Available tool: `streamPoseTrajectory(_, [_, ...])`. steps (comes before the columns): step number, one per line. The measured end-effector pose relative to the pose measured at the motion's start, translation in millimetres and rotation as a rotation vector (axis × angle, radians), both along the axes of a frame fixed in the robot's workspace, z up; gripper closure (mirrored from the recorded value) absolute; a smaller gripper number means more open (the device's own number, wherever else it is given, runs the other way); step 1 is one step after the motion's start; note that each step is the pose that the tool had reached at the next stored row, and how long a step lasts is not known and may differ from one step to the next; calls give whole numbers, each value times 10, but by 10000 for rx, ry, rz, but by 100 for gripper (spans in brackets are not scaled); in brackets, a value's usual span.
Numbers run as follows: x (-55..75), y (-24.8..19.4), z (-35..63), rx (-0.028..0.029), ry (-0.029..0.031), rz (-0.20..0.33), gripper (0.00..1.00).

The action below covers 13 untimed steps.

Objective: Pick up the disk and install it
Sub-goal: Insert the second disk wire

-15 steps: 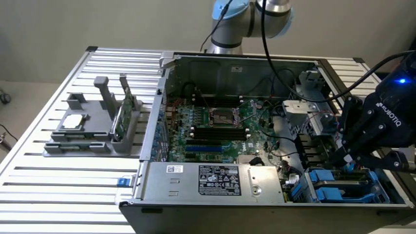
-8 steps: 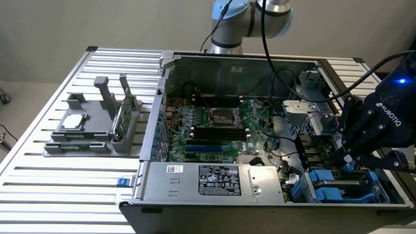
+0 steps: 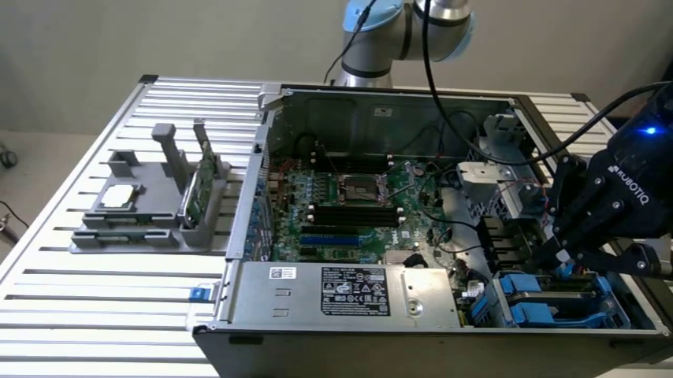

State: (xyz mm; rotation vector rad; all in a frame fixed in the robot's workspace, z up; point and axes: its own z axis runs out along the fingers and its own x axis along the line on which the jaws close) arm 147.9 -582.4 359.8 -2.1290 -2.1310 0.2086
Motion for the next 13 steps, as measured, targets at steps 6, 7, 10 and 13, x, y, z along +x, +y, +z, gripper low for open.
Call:
streamPoseTrajectory(6, [0,0,0,0,-1,0,89])
streamPoseTrajectory(7, [0,0,-1,1,0,0,89])
streamPoseTrajectory(10, [0,0,0,0,0,0,89])
streamPoseTrajectory(13, [0,0,0,0,-1,0,89])
